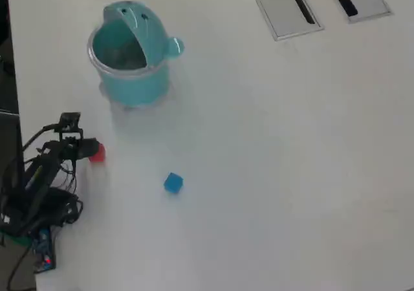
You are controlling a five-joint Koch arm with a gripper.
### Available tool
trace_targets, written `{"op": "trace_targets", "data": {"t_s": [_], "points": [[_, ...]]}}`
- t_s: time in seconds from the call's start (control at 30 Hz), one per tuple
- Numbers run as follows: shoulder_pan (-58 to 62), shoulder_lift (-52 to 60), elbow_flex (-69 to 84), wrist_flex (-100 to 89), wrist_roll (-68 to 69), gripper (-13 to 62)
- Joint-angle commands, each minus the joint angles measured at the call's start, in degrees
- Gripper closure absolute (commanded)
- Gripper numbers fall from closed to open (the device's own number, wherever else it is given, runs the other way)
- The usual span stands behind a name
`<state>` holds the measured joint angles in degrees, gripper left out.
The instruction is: Grasp RGB lego blocks and put them in the bin one by one.
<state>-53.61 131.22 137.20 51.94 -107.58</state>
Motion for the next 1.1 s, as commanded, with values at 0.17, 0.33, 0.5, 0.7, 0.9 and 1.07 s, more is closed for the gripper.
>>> {"op": "trace_targets", "data": {"t_s": [0.17,0.33,0.5,0.7,0.9,1.07], "points": [[0.62,3.16,3.16,-8.61,-0.18,18.7],[2.11,2.72,6.06,-12.83,-0.09,18.7],[3.25,2.11,7.38,-14.94,-0.35,18.9],[4.92,0.97,9.58,-19.25,-0.35,19.1],[5.1,-0.97,12.13,-24.7,-0.35,19.1],[5.19,-2.72,13.8,-28.21,-0.35,19.1]]}}
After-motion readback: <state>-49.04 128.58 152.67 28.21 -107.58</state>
